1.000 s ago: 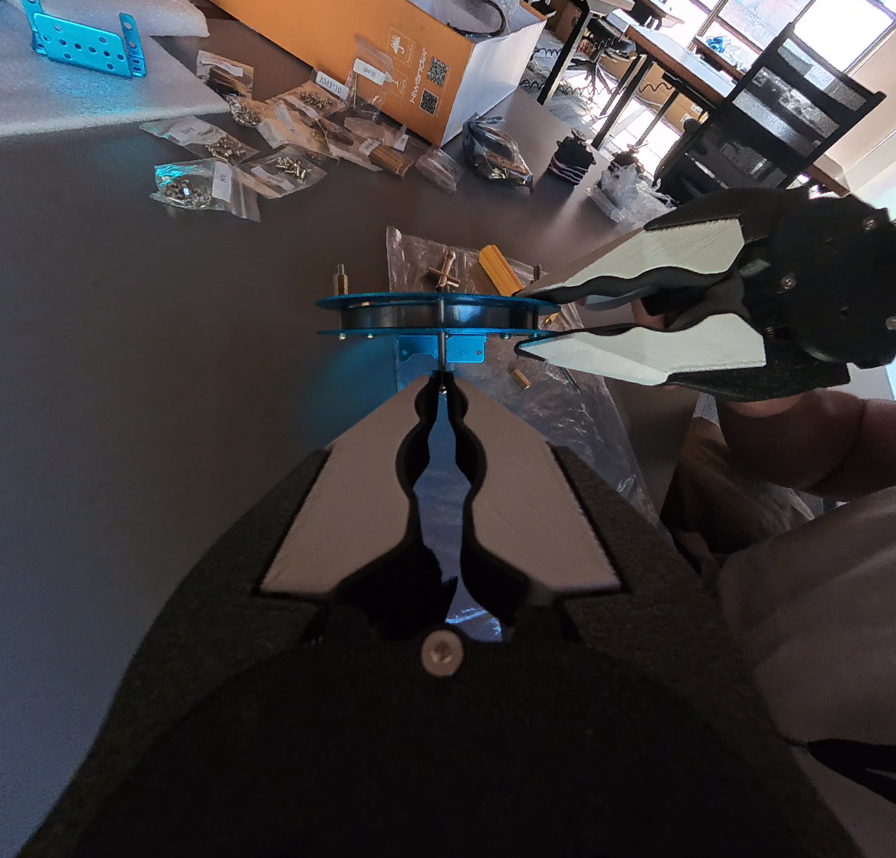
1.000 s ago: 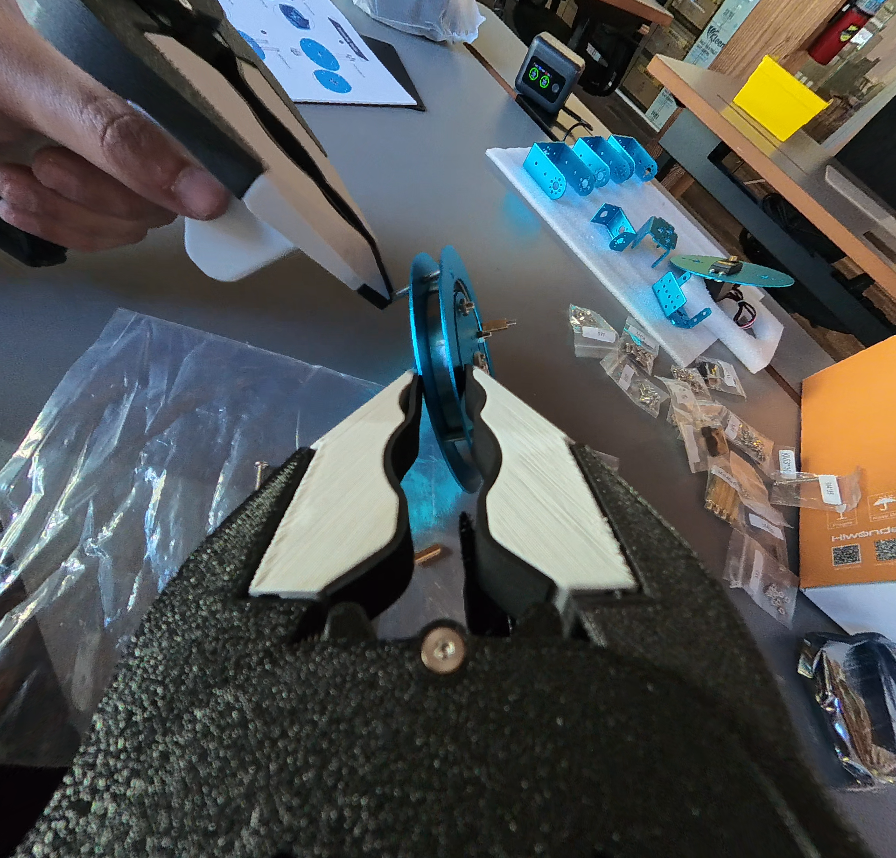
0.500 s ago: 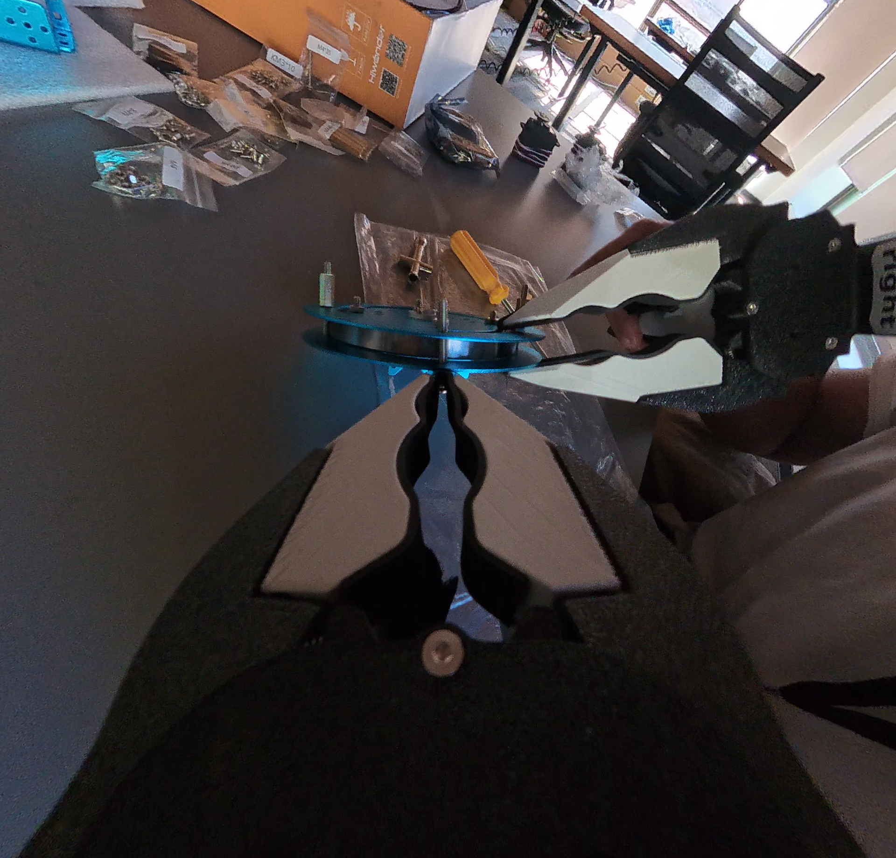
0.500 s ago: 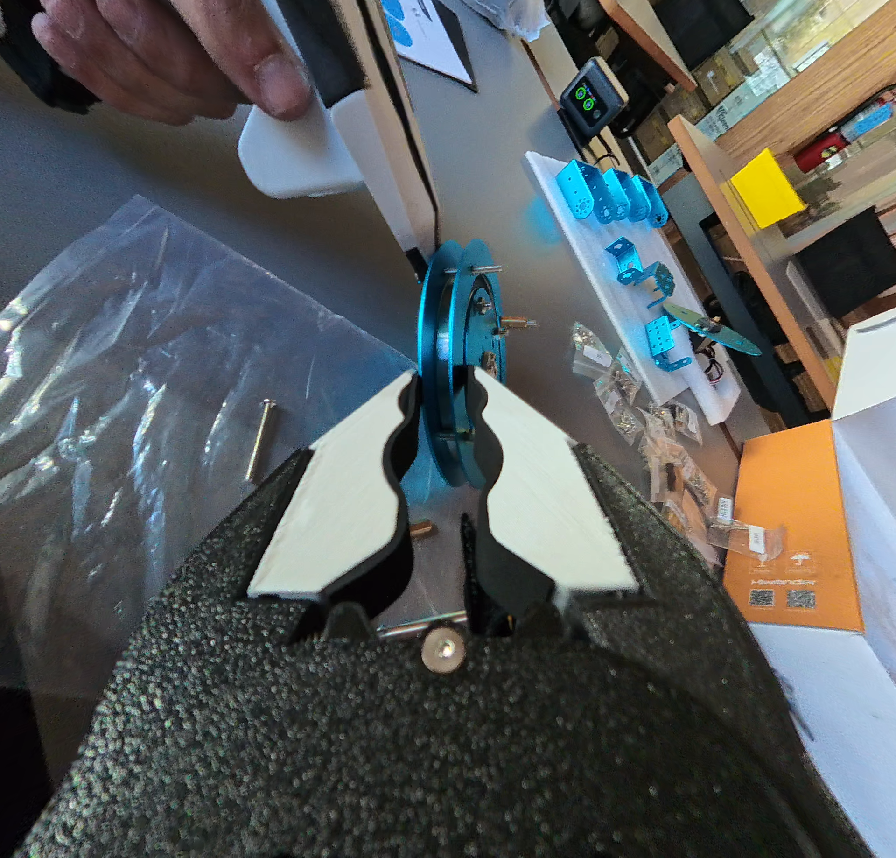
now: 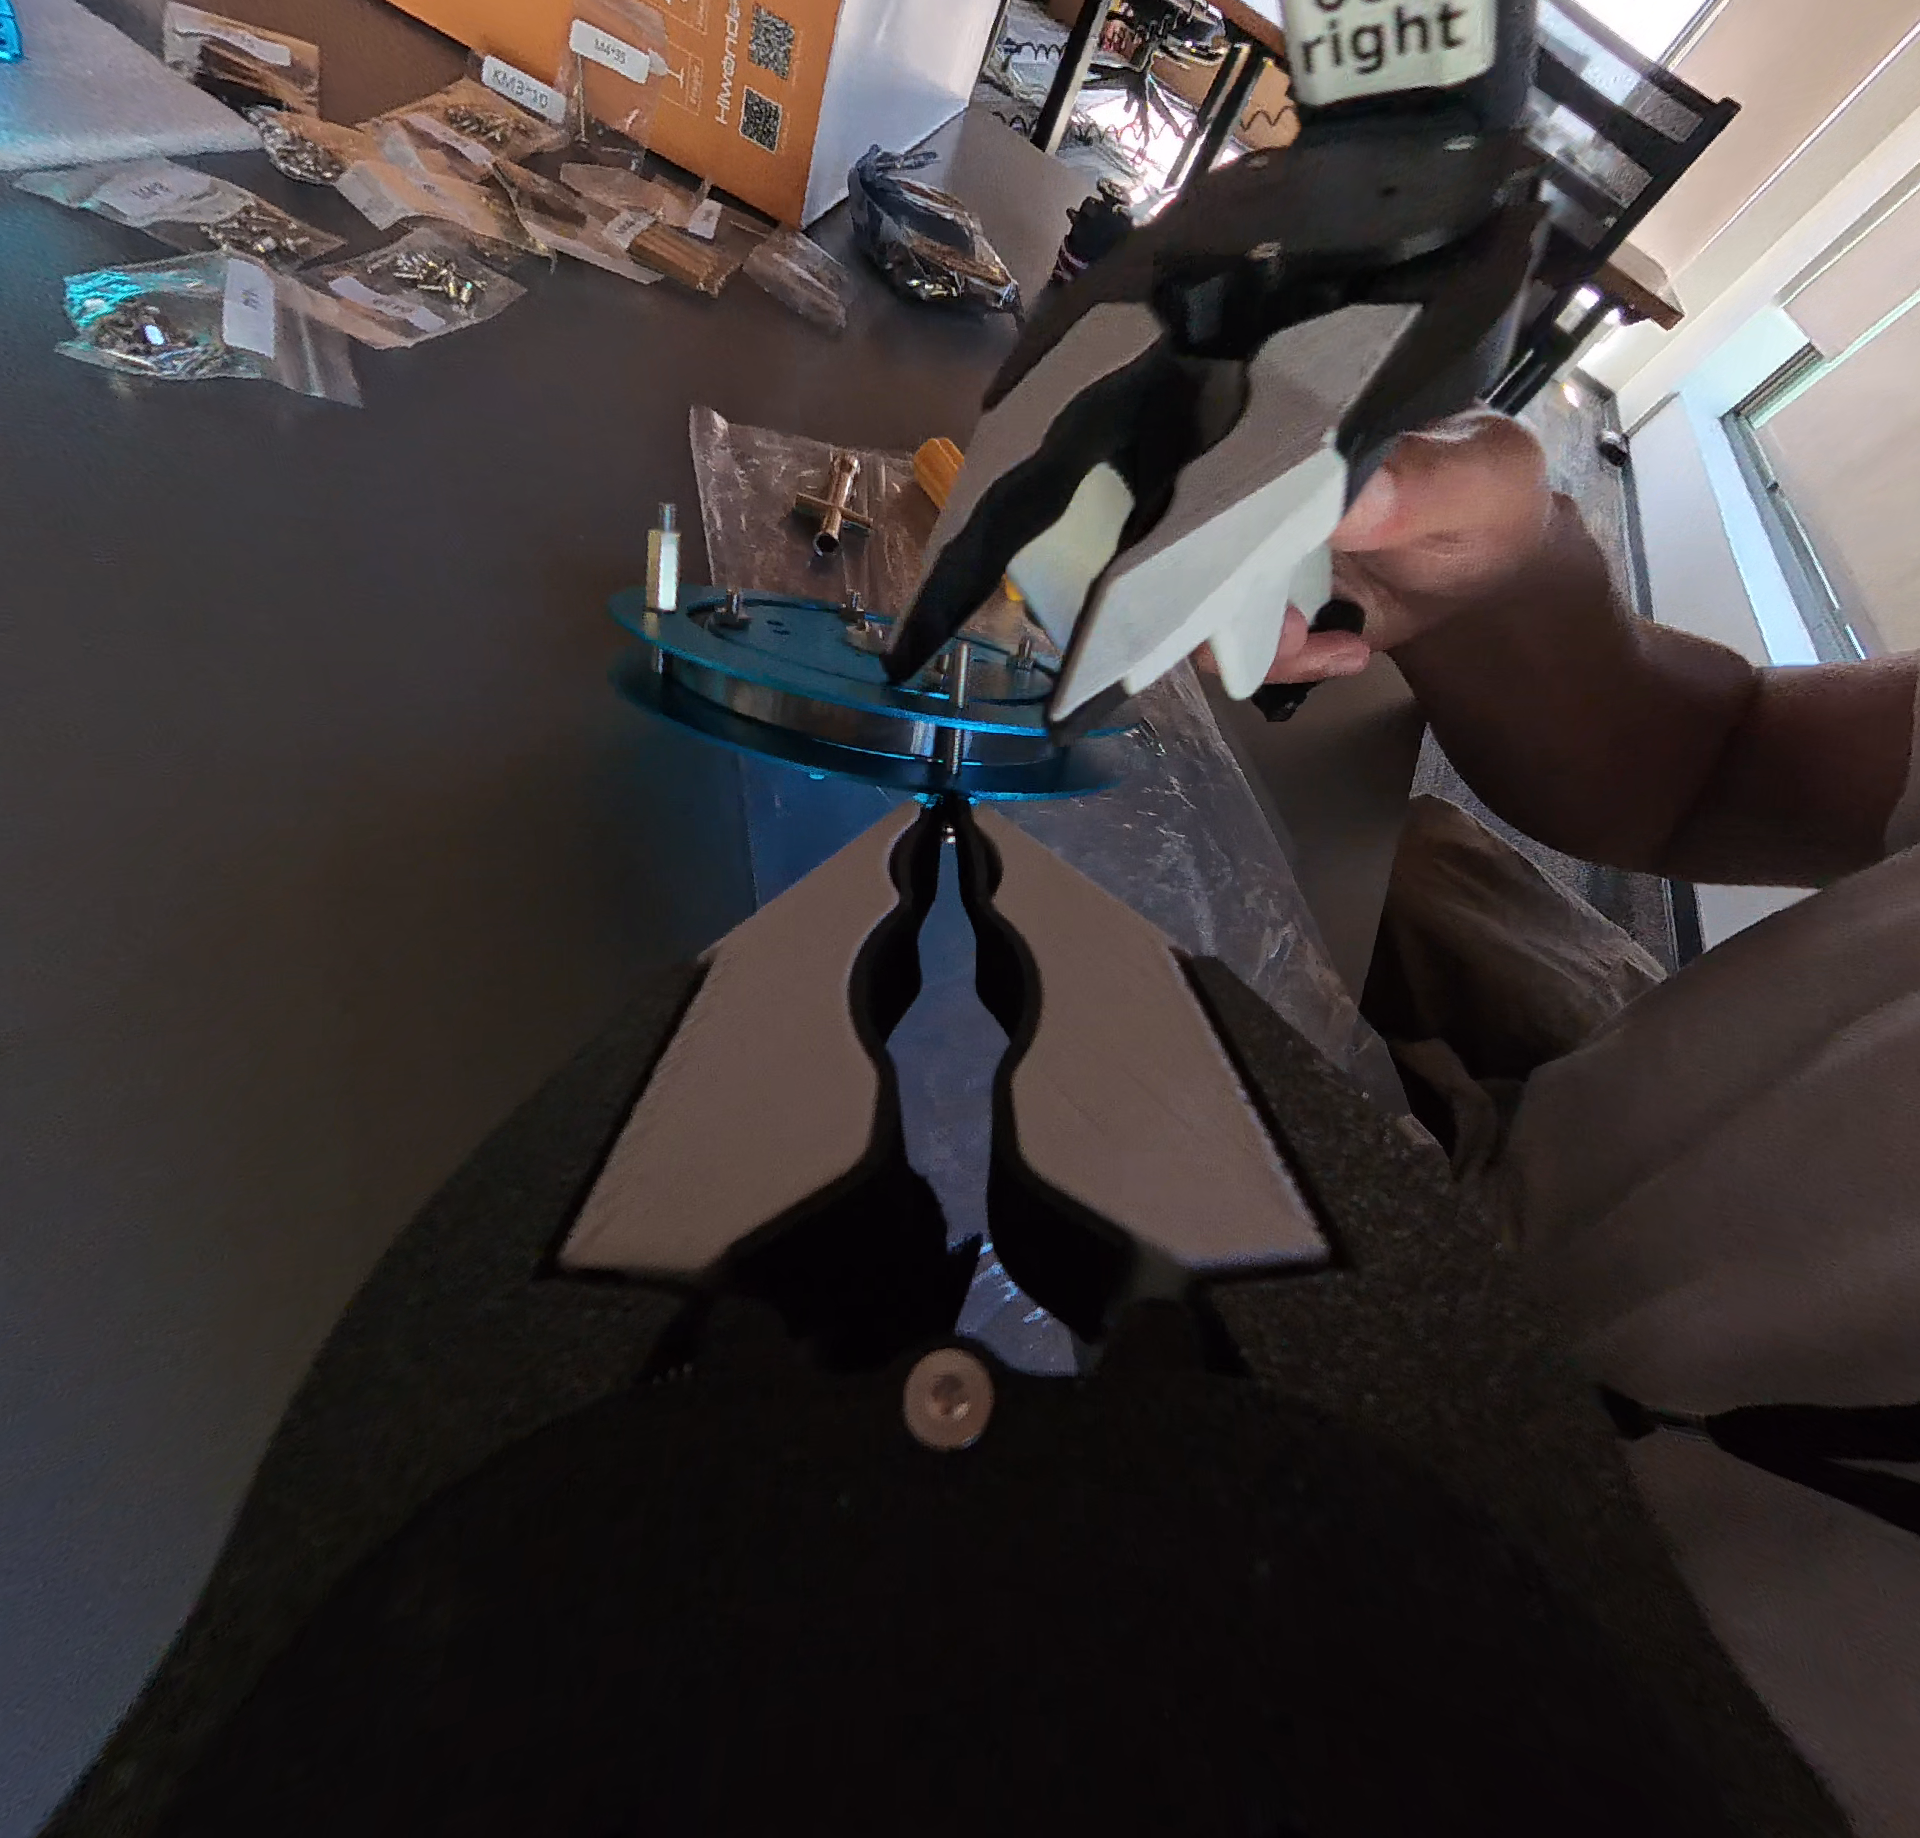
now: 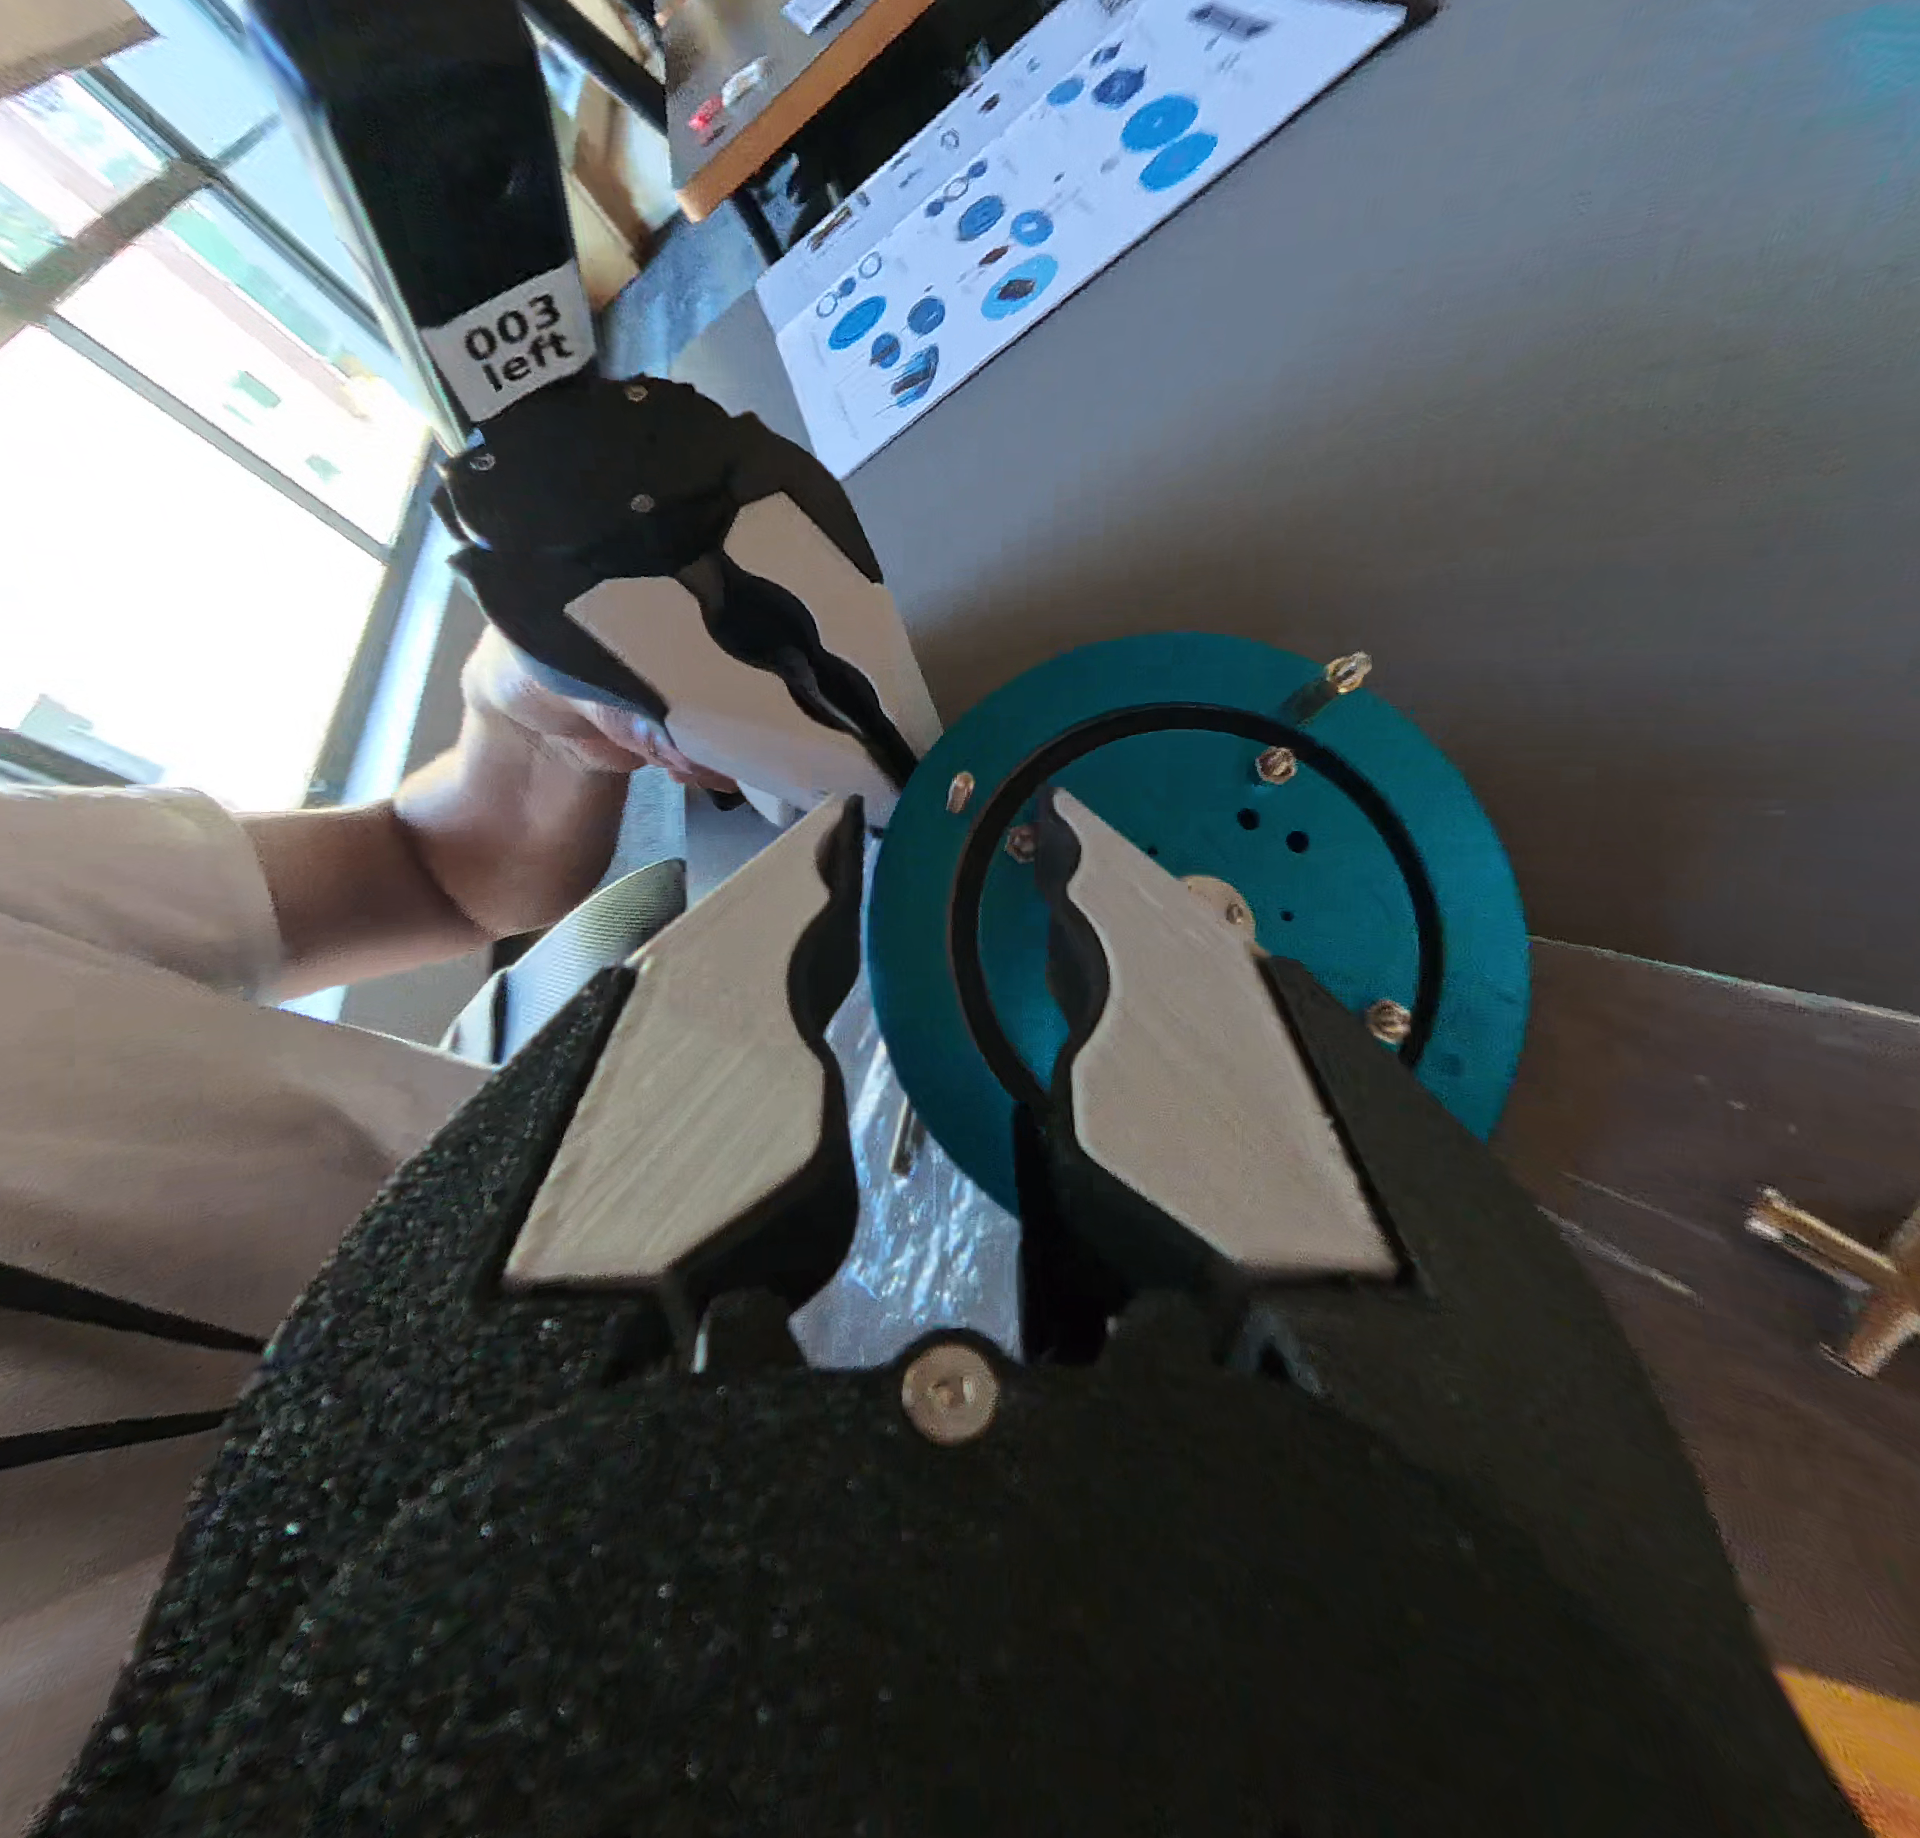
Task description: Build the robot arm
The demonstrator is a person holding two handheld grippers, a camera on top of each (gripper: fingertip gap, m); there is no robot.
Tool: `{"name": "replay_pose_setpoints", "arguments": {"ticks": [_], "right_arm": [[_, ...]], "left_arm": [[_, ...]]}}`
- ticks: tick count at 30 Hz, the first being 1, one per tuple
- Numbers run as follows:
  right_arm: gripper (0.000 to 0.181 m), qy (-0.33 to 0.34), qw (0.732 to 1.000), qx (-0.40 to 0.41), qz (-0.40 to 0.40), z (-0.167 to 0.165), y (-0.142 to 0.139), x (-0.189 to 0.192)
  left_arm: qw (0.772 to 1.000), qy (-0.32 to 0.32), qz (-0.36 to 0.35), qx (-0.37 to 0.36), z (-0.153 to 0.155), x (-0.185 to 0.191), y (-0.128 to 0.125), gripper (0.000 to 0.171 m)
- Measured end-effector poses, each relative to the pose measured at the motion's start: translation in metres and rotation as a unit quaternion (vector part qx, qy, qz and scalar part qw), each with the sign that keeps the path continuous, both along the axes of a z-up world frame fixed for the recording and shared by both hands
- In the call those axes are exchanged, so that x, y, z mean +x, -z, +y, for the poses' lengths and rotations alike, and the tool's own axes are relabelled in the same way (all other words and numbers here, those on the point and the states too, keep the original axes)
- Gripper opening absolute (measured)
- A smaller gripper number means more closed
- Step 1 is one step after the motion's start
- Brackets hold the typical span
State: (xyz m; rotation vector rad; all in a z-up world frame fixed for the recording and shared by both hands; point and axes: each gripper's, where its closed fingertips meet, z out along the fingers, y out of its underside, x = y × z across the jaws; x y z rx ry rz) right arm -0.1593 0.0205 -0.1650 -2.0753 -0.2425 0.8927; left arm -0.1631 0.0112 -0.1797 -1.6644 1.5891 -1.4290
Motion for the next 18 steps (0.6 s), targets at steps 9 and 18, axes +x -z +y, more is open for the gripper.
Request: {"name": "replay_pose_setpoints", "arguments": {"ticks": [9,18], "right_arm": [[0.005,0.006,1.0,0.008,0.029,0.002,0.0022,0.0026],[0.001,0.021,0.999,0.04,-0.005,-0.0048,-0.0024,0.0048]], "left_arm": [[1.0,-0.005,0.007,0.008,-0.0021,0.001,0.0015,0.001],[1.0,-0.014,0.022,0.017,-0.0026,-0.0065,0.0085,0.0]]}}
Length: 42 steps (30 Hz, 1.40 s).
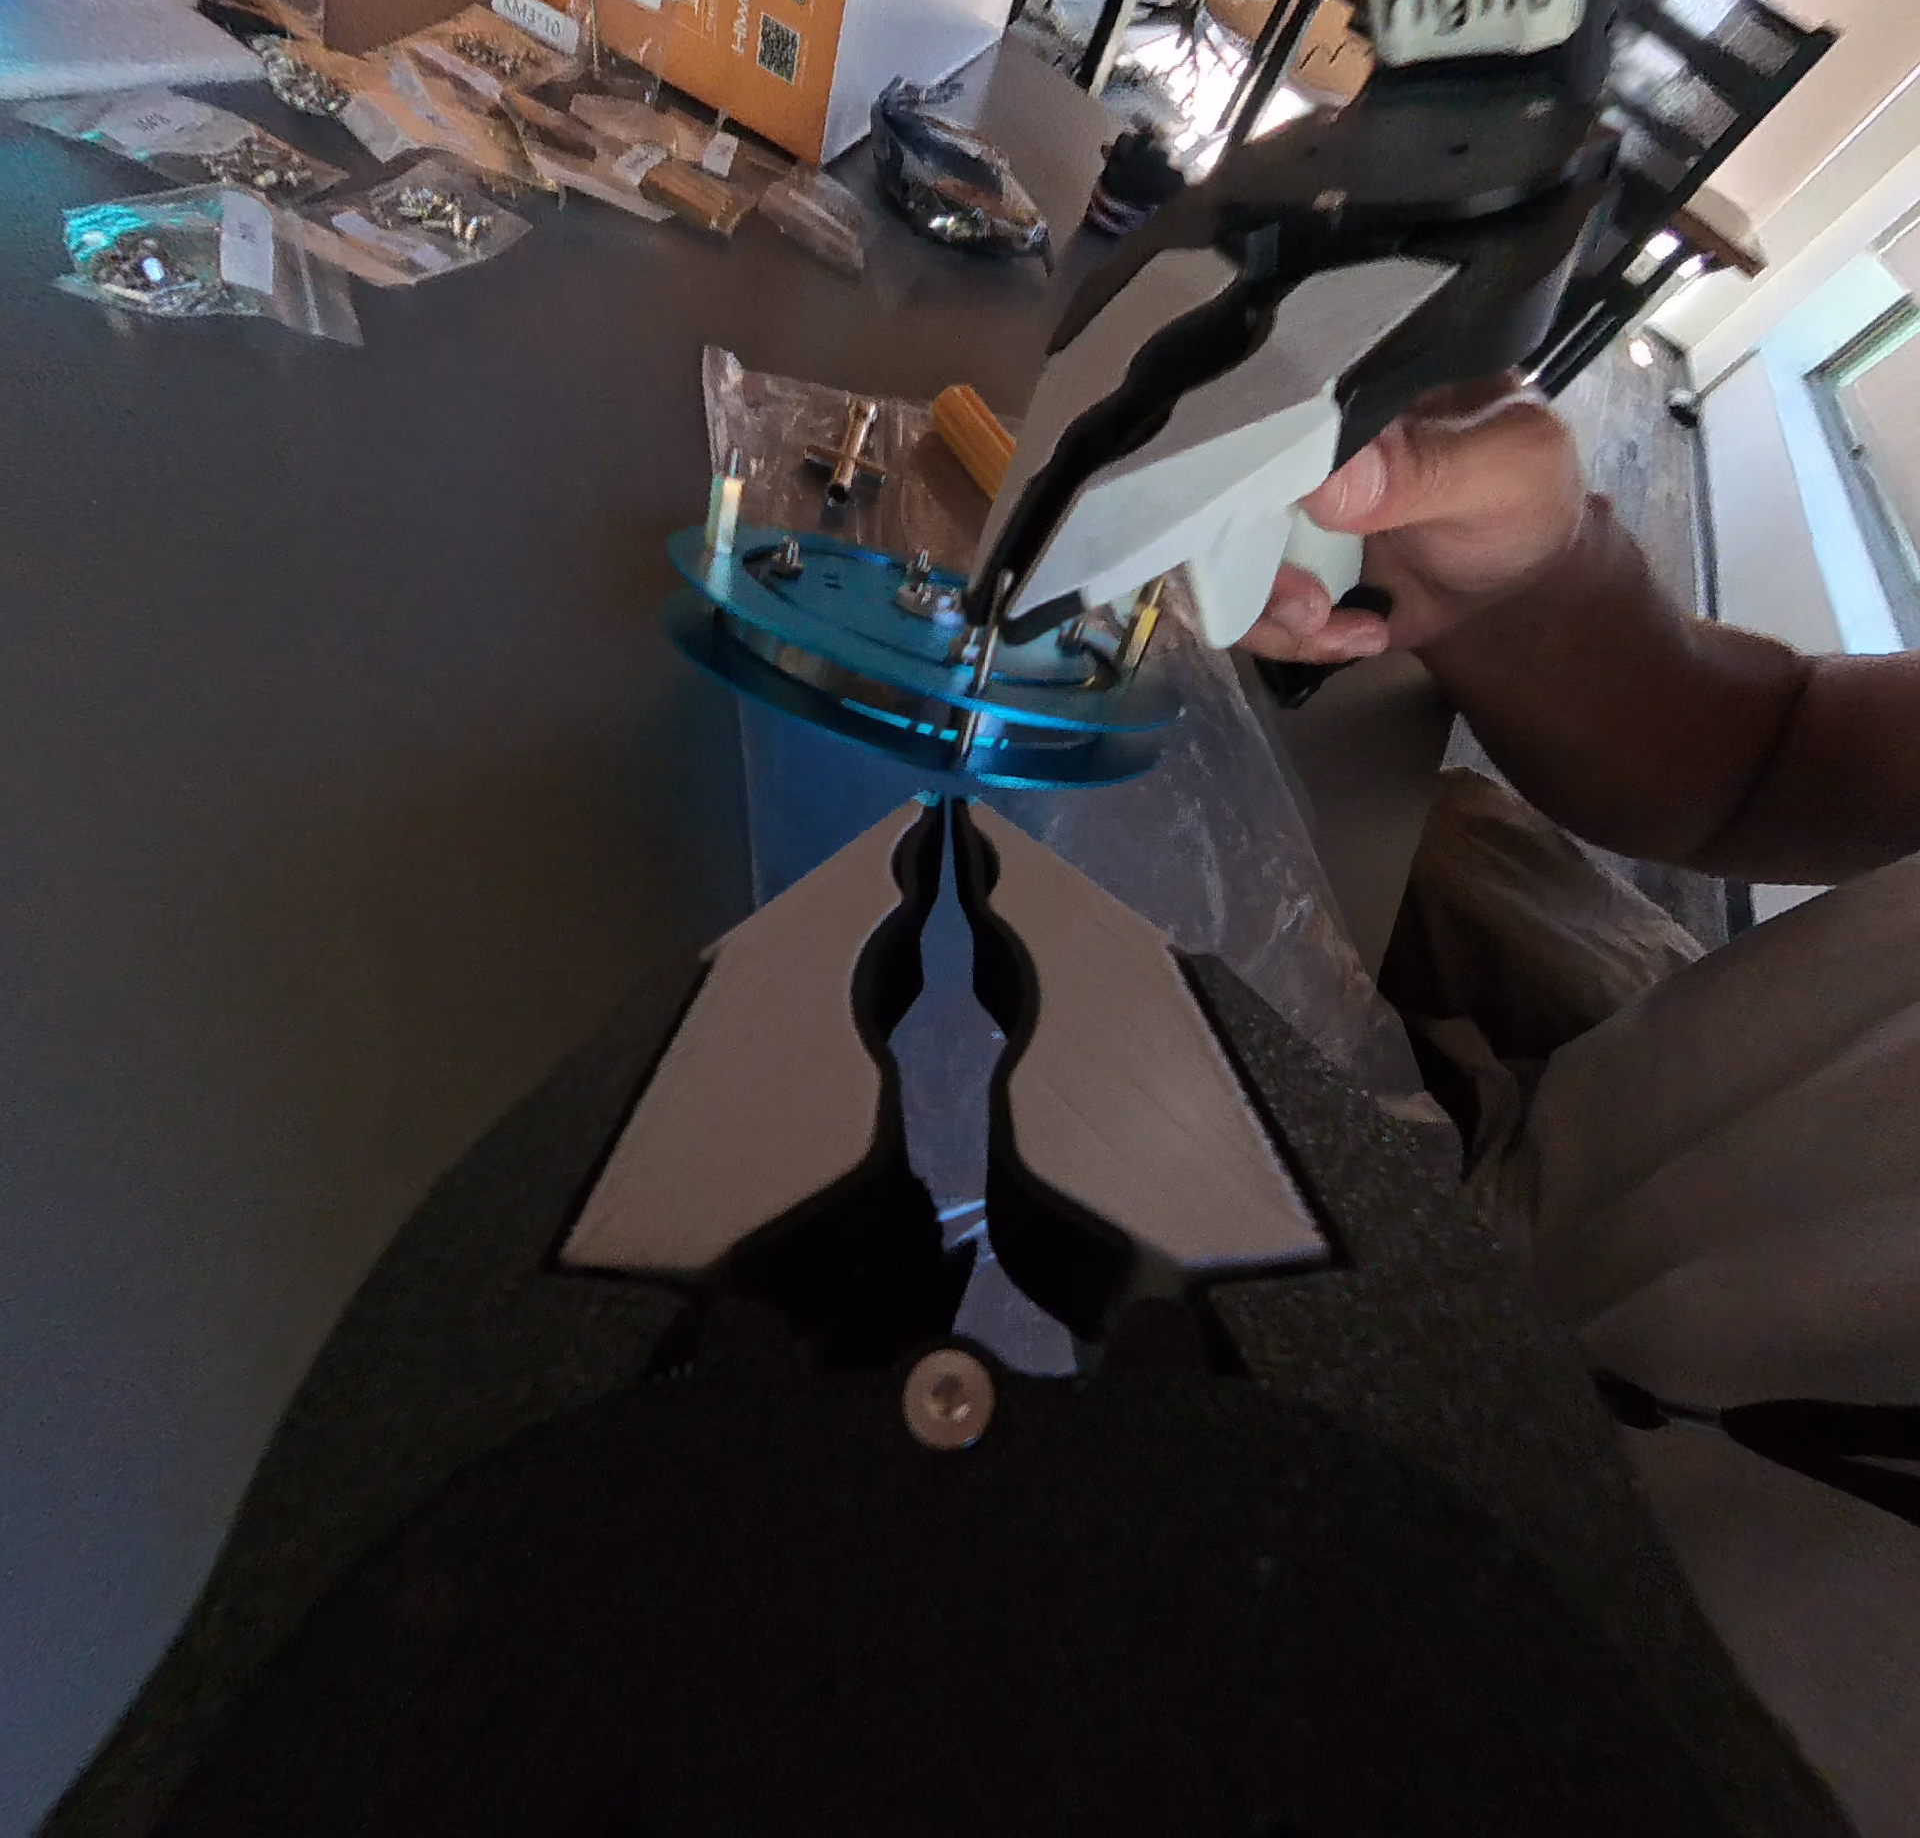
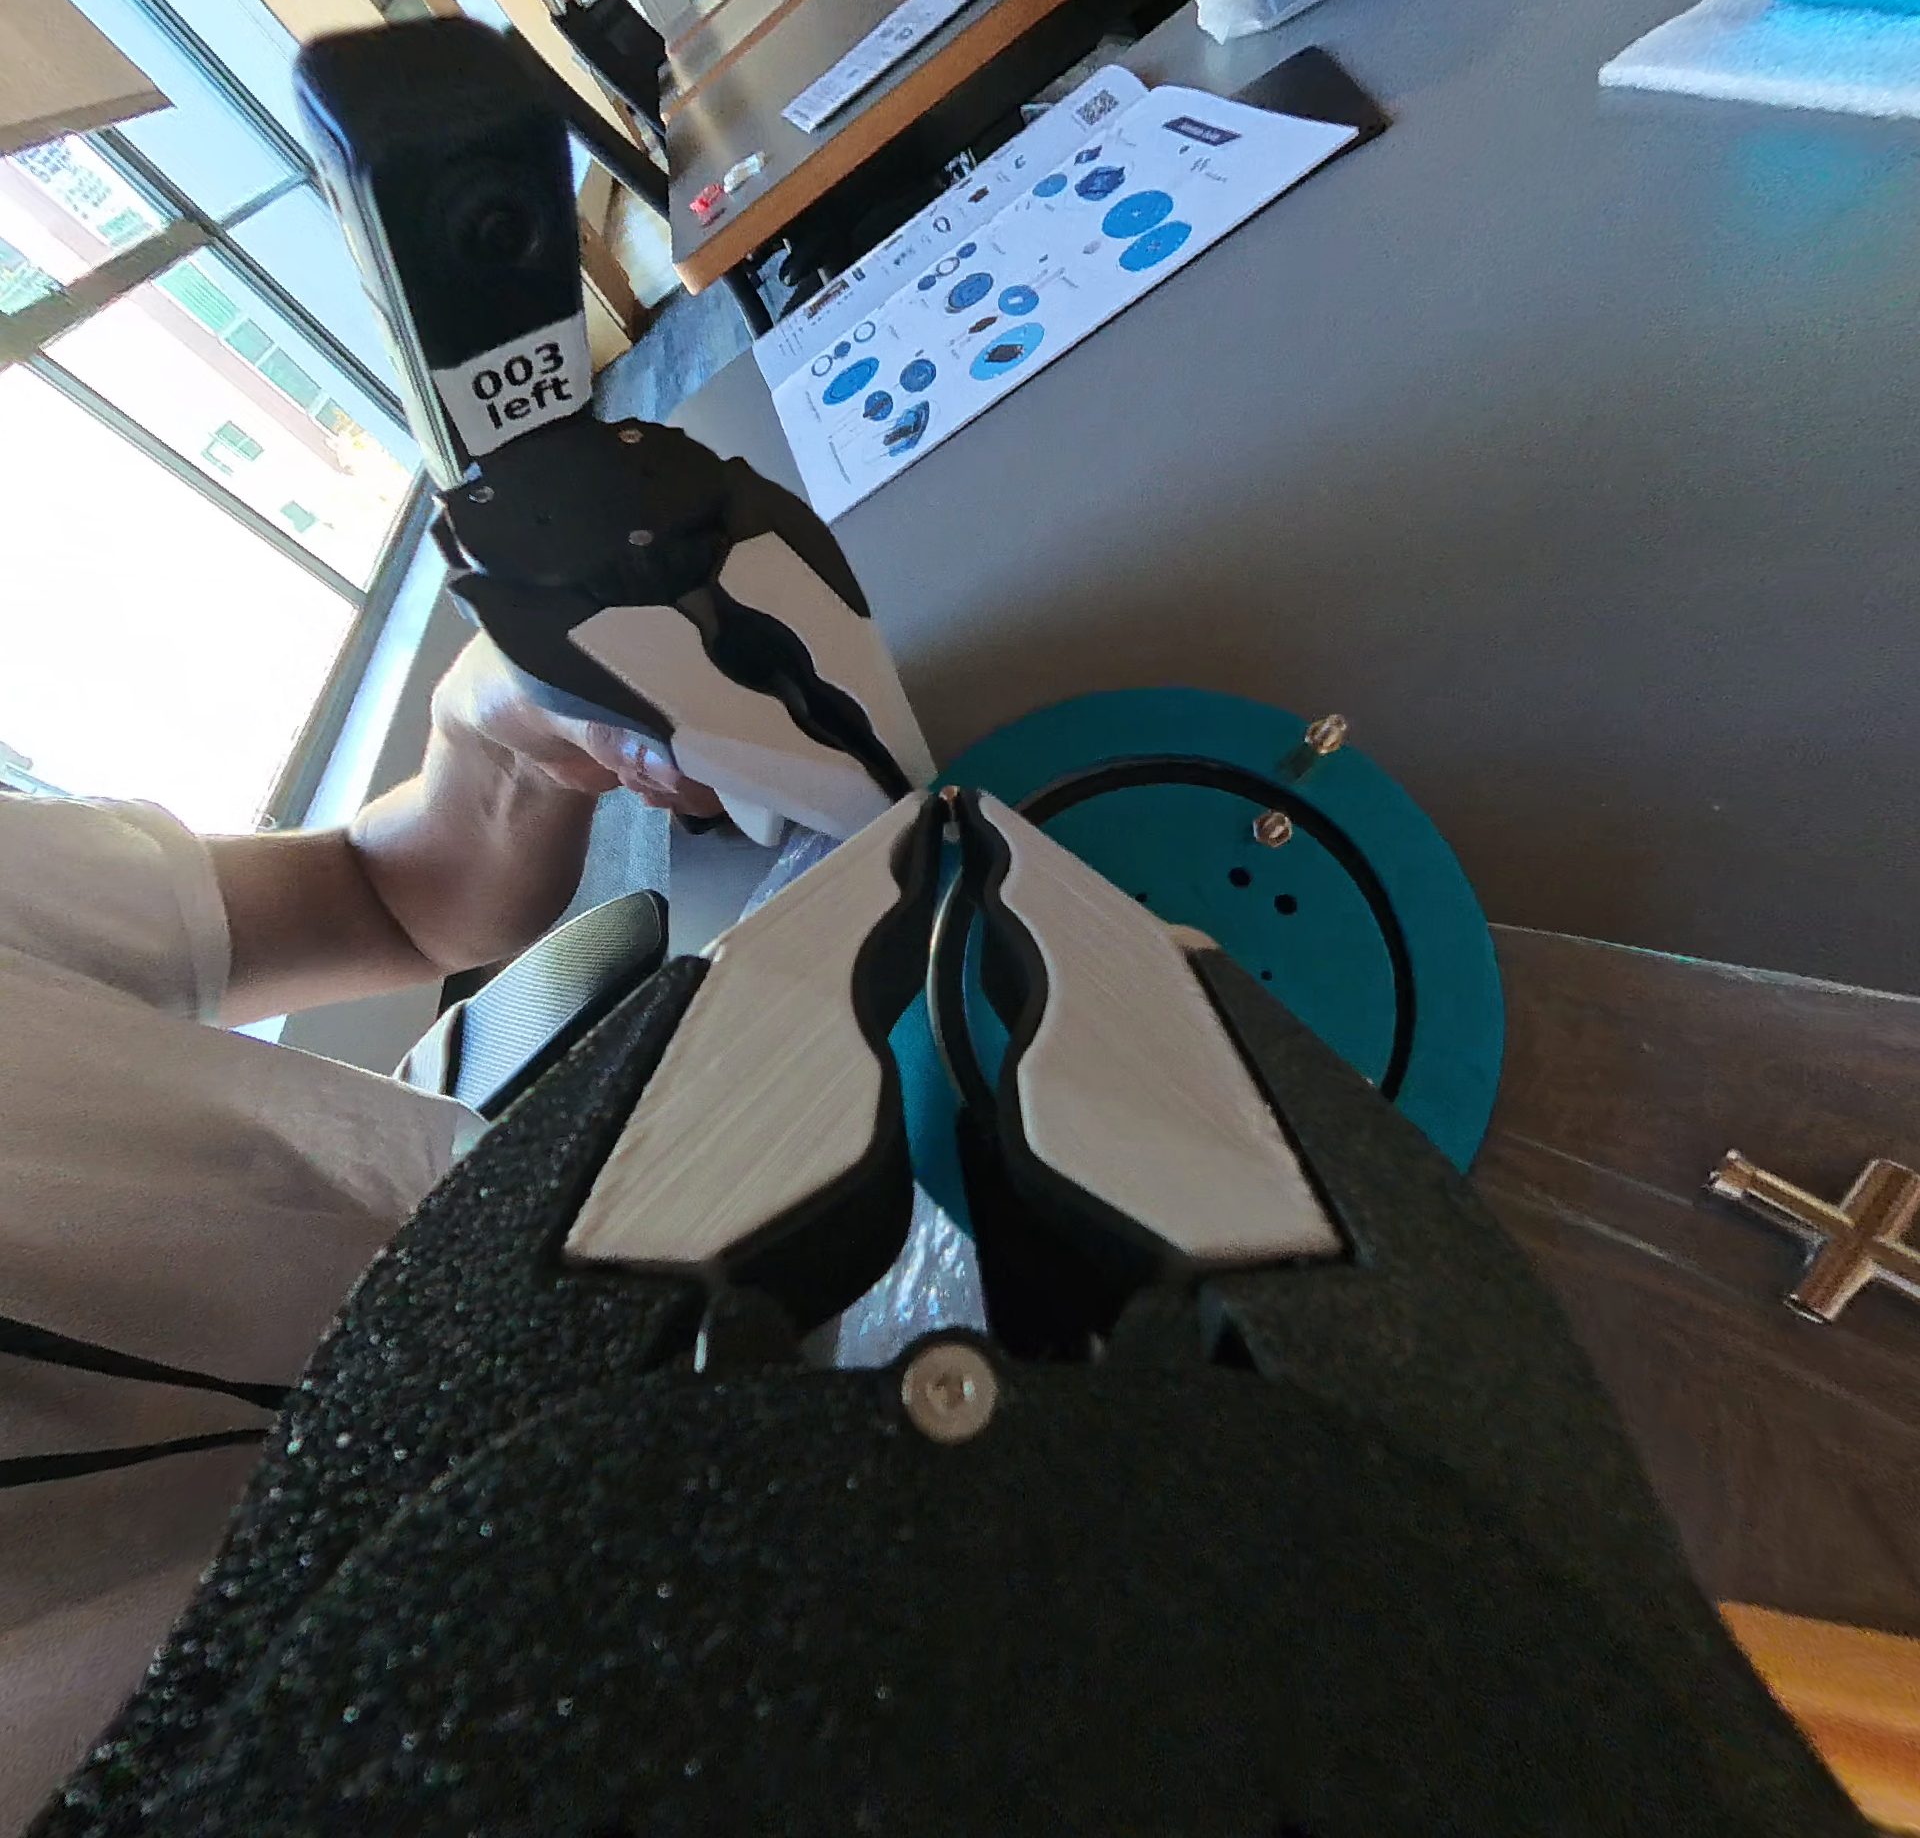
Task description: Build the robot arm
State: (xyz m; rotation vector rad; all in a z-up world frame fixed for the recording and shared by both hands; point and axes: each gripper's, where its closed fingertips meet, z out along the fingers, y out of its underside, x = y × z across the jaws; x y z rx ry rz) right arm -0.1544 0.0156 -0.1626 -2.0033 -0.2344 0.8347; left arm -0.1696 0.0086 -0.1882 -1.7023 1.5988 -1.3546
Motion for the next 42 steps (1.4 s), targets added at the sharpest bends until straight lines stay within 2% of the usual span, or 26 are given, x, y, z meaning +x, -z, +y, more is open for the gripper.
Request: {"name": "replay_pose_setpoints", "arguments": {"ticks": [2,6,11,14,16,20,29,33,35,42], "right_arm": [[0.001,0.005,1.0,0.01,-0.029,-0.001,0.001,0.001],[0.002,0.006,0.998,0.012,-0.058,-0.004,0.005,-0.003],[0.001,-0.017,1.0,0.011,-0.007,-0.011,-0.005,-0.014],[0.001,-0.029,1.0,0.008,0.006,-0.016,-0.007,-0.021],[0.001,-0.028,0.999,0.004,0.017,-0.018,-0.006,-0.022],[0.002,-0.029,0.998,-0.002,0.065,-0.018,-0.009,-0.022],[0.001,-0.041,0.995,-0.009,0.085,-0.019,-0.008,-0.026],[0.001,-0.041,0.995,-0.008,0.092,-0.017,-0.01,-0.026],[0.001,-0.044,0.995,-0.008,0.091,-0.018,-0.01,-0.027],[0.003,-0.05,0.998,0.002,0.04,-0.024,-0.003,-0.031]], "left_arm": [[1.0,-0.016,0.001,0.014,0.005,-0.007,0.001,0.006],[0.997,-0.024,-0.029,0.071,0.007,-0.021,-0.008,0.007],[0.985,0.005,-0.07,0.16,-0.009,-0.023,-0.016,0.01],[0.979,-0.016,-0.098,0.18,-0.011,-0.022,-0.029,0.011],[0.98,-0.006,-0.098,0.175,-0.016,-0.024,-0.033,0.009],[0.985,0.008,-0.069,0.16,-0.022,-0.02,-0.025,0.009],[0.989,0.012,-0.035,0.14,-0.023,-0.011,-0.016,0.012],[0.992,0.0,-0.043,0.122,-0.02,-0.007,-0.016,0.012],[0.99,-0.006,-0.055,0.127,-0.021,-0.007,-0.017,0.003],[0.979,-0.034,-0.051,0.196,-0.026,-0.012,-0.009,0.002]]}}
